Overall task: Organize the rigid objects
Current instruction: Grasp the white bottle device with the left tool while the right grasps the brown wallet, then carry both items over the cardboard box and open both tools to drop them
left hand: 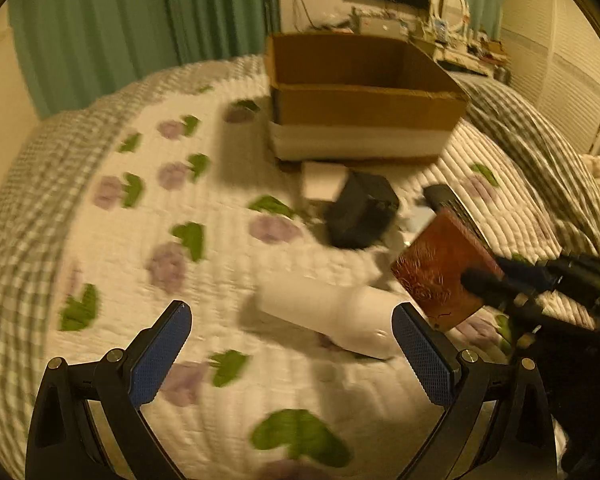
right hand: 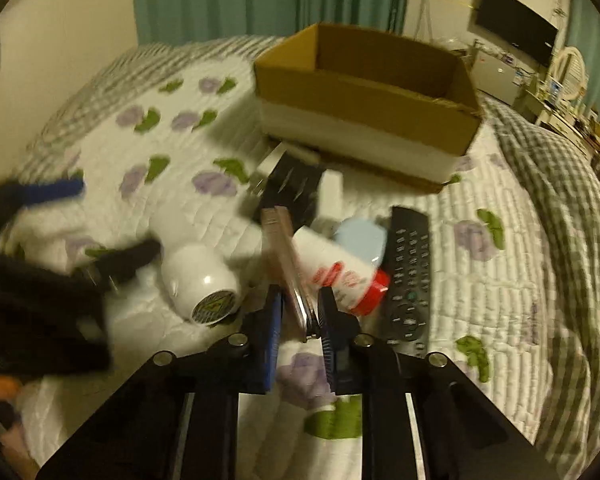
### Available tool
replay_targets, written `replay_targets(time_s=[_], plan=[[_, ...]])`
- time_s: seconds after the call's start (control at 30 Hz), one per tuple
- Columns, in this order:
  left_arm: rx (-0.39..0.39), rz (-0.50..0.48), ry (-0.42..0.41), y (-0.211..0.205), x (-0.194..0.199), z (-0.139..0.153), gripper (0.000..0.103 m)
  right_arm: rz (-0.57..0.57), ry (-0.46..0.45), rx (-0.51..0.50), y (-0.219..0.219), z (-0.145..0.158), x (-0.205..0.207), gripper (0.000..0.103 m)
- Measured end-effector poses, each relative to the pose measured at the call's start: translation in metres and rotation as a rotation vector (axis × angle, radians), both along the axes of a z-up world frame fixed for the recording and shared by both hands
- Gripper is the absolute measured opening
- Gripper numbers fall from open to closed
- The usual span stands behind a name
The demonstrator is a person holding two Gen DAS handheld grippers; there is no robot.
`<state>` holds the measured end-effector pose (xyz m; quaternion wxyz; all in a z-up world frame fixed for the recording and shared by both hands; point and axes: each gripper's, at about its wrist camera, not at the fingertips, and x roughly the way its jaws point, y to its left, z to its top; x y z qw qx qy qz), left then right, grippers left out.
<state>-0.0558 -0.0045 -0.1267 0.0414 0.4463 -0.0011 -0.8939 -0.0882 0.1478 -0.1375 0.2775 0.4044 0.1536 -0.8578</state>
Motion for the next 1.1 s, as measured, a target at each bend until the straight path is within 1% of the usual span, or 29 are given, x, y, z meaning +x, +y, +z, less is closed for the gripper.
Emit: replay_targets(time_s=[0.03,0.07,0.1,0.17,0.23,0.3,0.33,0.37,0.43,0.47,0.53,0.6,0.7,0.9,0.93,1.0,1.1], plan=[[0.010,-0.004,-0.023,0.005,-0.004,-0.004,0.102,-0.008,0.000,-0.032,0.006,0.009,-0.002,0.017],[0.022,-0.004,-0.040,0.007,-0.007,-0.007,0.102,-0.008,0.000,-0.032,0.006,0.009,-0.002,0.016],[0.047,-0.001,-0.075,0.010,-0.012,-0.011,0.102,-0.017,0.009,-0.032,0.008,0.013,-0.001,0.015],[0.090,-0.008,-0.123,0.011,-0.022,-0.019,0.102,-0.028,0.026,-0.015,0.009,0.016,-0.001,0.009],[0.106,-0.007,-0.171,0.013,-0.032,-0.026,0.100,-0.055,0.038,0.008,0.013,0.015,-0.004,0.009],[0.133,-0.001,-0.192,0.011,-0.039,-0.031,0.099,-0.064,0.020,-0.009,0.020,0.013,-0.007,0.009],[0.155,0.004,-0.197,0.009,-0.040,-0.033,0.089,-0.070,0.006,-0.022,0.023,0.012,-0.009,0.009],[0.182,-0.004,-0.192,0.007,-0.039,-0.032,0.075,-0.073,-0.001,-0.026,0.024,0.012,-0.009,0.009],[0.241,-0.015,-0.180,0.005,-0.033,-0.029,0.061,-0.079,0.001,-0.043,0.028,0.015,-0.010,0.009],[0.241,-0.017,-0.179,0.006,-0.031,-0.027,0.060,-0.081,0.004,-0.061,0.032,0.019,-0.010,0.009],[0.189,-0.030,-0.147,0.009,-0.025,-0.020,0.059,-0.084,0.010,-0.064,0.033,0.021,-0.009,0.009],[0.154,-0.041,-0.118,0.011,-0.019,-0.011,0.058,-0.089,0.018,-0.071,0.034,0.026,-0.008,0.009],[0.160,-0.056,-0.087,0.008,-0.013,0.001,0.058,-0.084,0.036,-0.074,0.035,0.033,-0.002,0.009],[0.117,-0.070,0.002,0.005,0.003,0.031,0.058,-0.086,0.074,-0.077,0.038,0.048,0.007,0.009],[0.107,-0.075,0.021,0.006,0.003,0.039,0.058,-0.082,0.093,-0.093,0.039,0.060,0.008,0.009],[0.095,-0.082,0.052,0.006,0.002,0.053,0.058,-0.081,0.101,-0.104,0.039,0.066,0.007,0.009],[0.078,-0.107,0.110,0.007,-0.010,0.085,0.058,-0.073,0.127,-0.146,0.036,0.091,-0.002,0.009]])
